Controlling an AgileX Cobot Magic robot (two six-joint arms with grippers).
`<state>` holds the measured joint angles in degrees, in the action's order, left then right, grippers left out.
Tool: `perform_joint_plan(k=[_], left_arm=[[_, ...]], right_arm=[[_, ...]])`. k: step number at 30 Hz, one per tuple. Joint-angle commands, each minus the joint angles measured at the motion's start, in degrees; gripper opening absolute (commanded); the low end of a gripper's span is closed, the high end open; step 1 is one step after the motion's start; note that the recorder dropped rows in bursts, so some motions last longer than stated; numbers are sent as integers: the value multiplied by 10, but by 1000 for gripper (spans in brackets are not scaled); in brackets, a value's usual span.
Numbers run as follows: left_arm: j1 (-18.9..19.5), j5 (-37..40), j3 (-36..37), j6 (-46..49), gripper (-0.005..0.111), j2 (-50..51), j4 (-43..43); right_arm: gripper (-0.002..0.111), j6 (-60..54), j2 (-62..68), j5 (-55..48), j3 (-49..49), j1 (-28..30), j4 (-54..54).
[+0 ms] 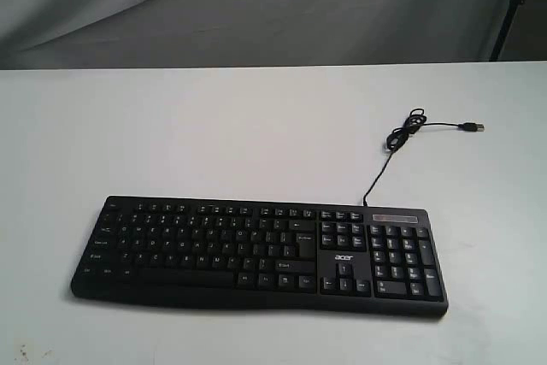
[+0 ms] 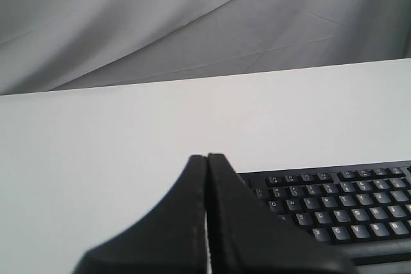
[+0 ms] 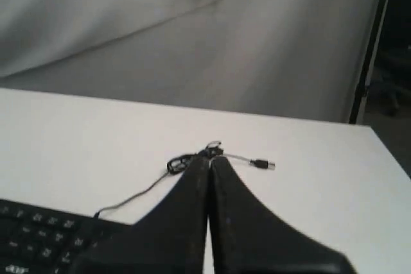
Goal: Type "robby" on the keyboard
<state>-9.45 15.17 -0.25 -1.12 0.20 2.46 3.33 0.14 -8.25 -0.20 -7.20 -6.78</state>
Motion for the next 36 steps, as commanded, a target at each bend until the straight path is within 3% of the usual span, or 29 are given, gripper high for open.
perform_joint_plan(k=[1,8,15,19,21,23,25,28,31,36], left_arm=[[-4,-3,2,-2,0,-2,3],[-4,-3,2,-2,0,-2,3],[-4,-3,2,-2,0,-2,3],[-4,-3,2,-2,0,-2,3],[-4,-3,2,-2,0,-2,3],[-4,-3,2,-2,0,-2,3],[-4,-3,2,-2,0,-2,3],[-4,-3,2,-2,0,-2,3],[-4,-3,2,-2,0,-2,3],[-4,-3,2,-2,0,-2,3]], right_arm=[[0,1,-1,90,2,4,-5],[0,1,-1,182,2,4,-5],[0,1,-1,210,2,4,-3],[0,10,-1,287,2,4,38],[0,68,-1,309,2,4,52],[0,244,-1,322,2,4,68],[0,291,-1,341,2,4,51],[0,349,-1,317,0,4,-62],[0,543,14,246,-57,2,-268],[0,871,231,377,-195,2,-685]])
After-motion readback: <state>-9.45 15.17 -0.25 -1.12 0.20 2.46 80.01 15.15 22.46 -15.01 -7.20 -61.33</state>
